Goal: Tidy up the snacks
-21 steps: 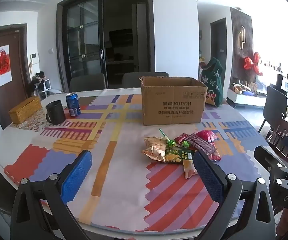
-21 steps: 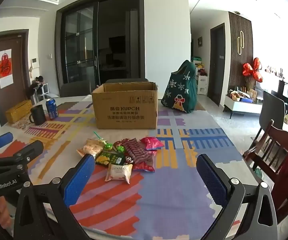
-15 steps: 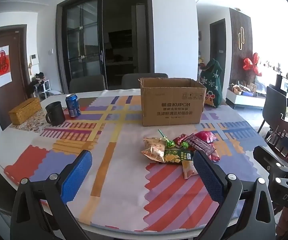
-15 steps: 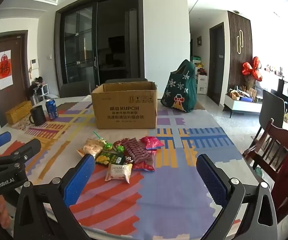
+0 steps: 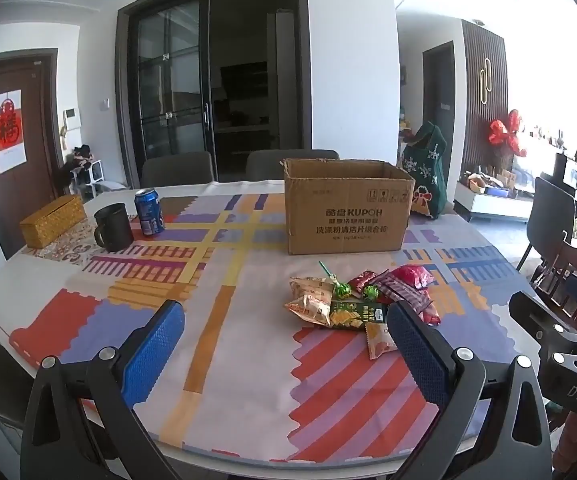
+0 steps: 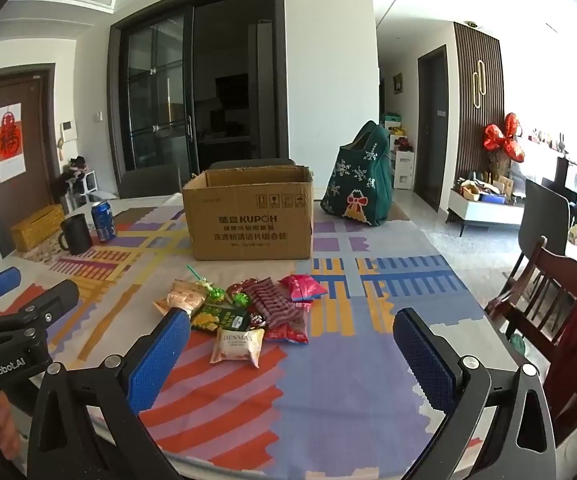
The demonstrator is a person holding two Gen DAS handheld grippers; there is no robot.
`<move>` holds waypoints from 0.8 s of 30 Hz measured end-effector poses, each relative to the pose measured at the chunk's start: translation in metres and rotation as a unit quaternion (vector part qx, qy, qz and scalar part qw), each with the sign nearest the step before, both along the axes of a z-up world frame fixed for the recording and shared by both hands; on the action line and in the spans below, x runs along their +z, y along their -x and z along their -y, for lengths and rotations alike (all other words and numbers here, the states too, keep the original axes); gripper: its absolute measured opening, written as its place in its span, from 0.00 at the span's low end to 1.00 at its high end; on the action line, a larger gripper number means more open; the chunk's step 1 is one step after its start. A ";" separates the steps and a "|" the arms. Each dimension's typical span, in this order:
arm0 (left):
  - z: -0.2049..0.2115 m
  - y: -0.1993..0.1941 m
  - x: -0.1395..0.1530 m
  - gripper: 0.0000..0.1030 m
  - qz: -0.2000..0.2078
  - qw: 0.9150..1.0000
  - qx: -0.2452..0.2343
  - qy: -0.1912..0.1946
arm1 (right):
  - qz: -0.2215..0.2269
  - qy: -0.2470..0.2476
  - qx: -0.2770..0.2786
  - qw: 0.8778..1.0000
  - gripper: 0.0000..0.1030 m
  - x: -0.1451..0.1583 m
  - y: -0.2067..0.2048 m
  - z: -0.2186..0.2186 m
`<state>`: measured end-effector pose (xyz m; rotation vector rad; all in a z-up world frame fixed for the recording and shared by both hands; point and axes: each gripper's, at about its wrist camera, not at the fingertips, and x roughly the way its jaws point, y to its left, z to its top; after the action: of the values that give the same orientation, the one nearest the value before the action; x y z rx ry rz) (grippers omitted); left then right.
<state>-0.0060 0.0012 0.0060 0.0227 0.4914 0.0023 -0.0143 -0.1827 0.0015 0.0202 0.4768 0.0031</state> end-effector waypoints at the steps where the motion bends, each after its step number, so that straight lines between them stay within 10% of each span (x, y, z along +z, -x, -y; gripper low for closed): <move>1: 0.000 0.000 0.000 1.00 0.000 1.000 0.000 0.000 | 0.000 0.000 0.000 1.000 0.99 0.000 0.000 0.000; 24: 0.000 0.001 0.000 1.00 0.003 1.000 0.000 0.000 | 0.002 -0.002 0.001 1.000 0.99 0.003 0.000 0.000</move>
<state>-0.0070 0.0009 0.0058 0.0221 0.4856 0.0031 -0.0142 -0.1831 0.0042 0.0243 0.4734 0.0057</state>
